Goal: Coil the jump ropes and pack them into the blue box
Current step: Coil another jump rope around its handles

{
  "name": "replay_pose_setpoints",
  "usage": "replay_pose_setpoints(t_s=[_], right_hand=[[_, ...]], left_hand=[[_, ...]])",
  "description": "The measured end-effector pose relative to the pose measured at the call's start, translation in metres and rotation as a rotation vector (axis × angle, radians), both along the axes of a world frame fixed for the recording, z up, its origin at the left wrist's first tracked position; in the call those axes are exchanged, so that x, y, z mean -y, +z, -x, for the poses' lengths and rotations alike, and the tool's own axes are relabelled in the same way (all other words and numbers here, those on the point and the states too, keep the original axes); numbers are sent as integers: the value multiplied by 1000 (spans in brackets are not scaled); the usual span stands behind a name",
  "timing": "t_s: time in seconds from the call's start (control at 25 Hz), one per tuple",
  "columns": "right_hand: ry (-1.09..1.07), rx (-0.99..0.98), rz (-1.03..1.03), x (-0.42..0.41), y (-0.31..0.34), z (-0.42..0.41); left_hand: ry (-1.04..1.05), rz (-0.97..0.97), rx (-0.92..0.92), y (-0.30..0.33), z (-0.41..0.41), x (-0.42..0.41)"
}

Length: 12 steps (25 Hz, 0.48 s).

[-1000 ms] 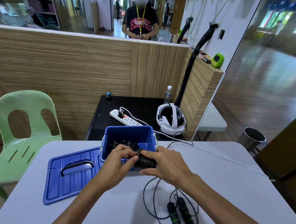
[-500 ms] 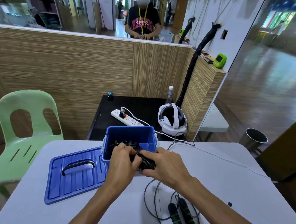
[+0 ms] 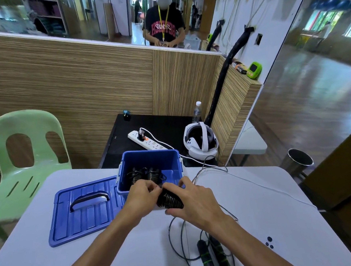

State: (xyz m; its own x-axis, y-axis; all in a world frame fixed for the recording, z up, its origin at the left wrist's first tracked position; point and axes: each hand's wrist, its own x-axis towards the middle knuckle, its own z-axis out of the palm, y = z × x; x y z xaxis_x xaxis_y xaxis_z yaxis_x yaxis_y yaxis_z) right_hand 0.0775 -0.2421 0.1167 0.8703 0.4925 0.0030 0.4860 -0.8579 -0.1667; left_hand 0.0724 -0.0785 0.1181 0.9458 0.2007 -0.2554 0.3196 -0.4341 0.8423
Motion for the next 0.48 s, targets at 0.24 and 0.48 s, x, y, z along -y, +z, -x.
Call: replay_pose_setpoints(t_s=[0.24,0.48], right_hand=[[14,-42,24,2,1,2],[22,-122,3,1,-6,4]], left_hand=[[-60,193,-209,6,-4,-8],[-101,219,-263,4,-1,-9]])
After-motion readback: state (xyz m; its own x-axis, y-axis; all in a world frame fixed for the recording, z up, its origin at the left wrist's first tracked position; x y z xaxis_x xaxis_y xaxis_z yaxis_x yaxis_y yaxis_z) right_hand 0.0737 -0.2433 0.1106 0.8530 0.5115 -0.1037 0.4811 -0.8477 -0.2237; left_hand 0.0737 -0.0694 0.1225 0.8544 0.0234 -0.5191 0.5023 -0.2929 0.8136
